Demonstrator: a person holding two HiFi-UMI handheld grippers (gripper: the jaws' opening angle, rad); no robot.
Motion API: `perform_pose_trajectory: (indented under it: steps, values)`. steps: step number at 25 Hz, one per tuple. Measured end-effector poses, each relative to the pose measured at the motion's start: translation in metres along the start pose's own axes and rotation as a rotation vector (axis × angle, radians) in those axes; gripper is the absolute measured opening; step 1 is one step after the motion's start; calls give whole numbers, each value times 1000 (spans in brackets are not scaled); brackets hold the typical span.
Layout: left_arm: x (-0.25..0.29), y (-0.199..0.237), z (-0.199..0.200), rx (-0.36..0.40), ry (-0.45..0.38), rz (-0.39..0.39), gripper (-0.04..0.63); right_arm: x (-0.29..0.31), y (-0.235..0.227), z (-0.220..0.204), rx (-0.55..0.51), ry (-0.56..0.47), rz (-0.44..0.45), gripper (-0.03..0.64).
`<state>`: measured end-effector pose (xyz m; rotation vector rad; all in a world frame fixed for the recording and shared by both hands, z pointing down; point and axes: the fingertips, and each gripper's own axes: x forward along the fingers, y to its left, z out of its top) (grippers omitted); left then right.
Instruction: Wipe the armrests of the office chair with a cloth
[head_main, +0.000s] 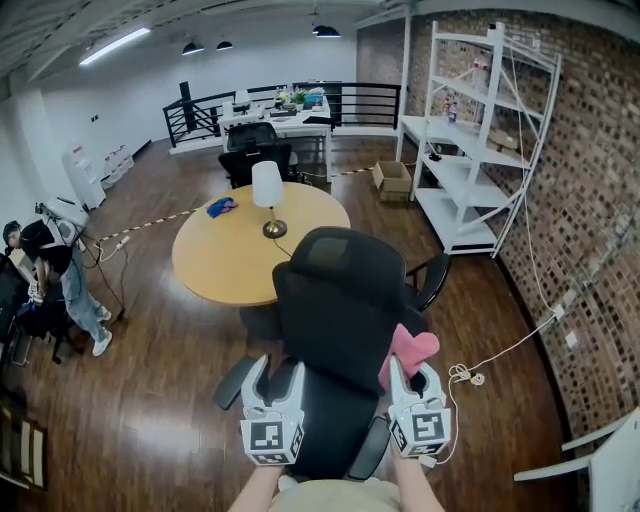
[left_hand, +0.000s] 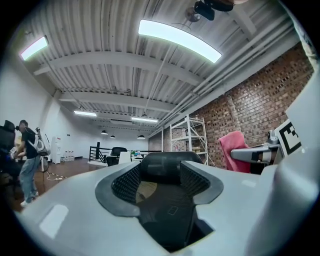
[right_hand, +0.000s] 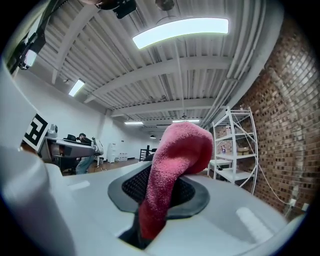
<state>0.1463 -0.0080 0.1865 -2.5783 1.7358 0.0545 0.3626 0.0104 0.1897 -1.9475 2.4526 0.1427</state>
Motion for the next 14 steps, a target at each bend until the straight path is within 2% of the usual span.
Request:
perform_pose_trajectory:
  steps: [6,9,14]
  values:
    - [-5,-4,-12,-1,30,-16,270,-10,-7,1,27,11,-22,75]
    - [-7,-4,-15,9,34,-12,276,-11,-8,-1,24,22,-23,75]
    - [-9,5,-13,-15,23,4,276,-10,0,5,27,20,1,74]
